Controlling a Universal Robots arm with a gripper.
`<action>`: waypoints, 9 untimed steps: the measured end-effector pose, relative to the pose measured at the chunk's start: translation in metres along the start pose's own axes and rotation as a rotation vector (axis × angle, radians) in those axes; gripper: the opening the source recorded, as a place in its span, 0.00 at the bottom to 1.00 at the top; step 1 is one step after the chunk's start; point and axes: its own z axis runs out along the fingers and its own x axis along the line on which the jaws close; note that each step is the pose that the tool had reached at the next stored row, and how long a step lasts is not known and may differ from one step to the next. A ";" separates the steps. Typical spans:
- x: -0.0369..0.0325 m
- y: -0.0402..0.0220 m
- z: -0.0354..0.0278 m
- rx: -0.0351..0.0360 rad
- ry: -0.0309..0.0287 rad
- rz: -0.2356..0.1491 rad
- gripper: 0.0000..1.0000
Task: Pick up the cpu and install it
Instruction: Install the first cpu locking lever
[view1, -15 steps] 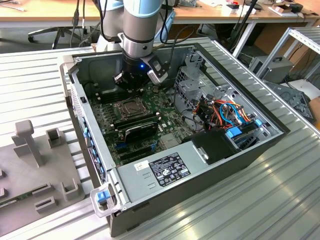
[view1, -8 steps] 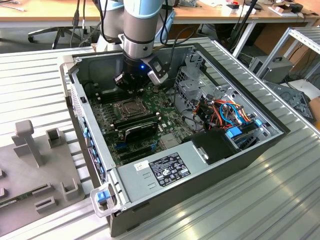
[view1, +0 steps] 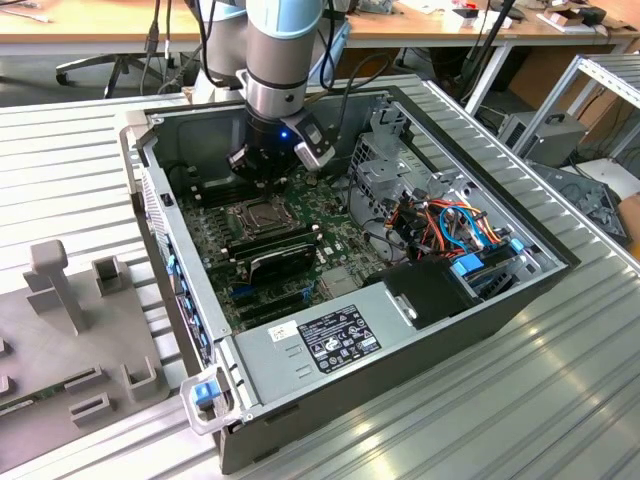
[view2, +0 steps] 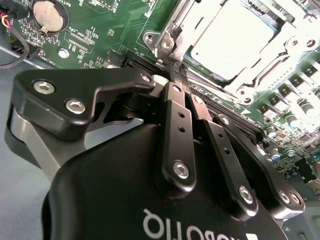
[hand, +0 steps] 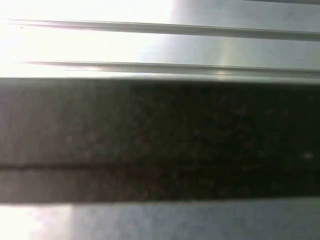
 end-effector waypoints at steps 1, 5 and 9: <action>0.0000 0.0000 0.0000 -0.0001 0.0000 0.000 0.11; -0.0002 0.0003 -0.0022 -0.0002 0.0000 0.000 0.11; -0.0006 0.0007 -0.0095 -0.0002 -0.0001 0.000 0.11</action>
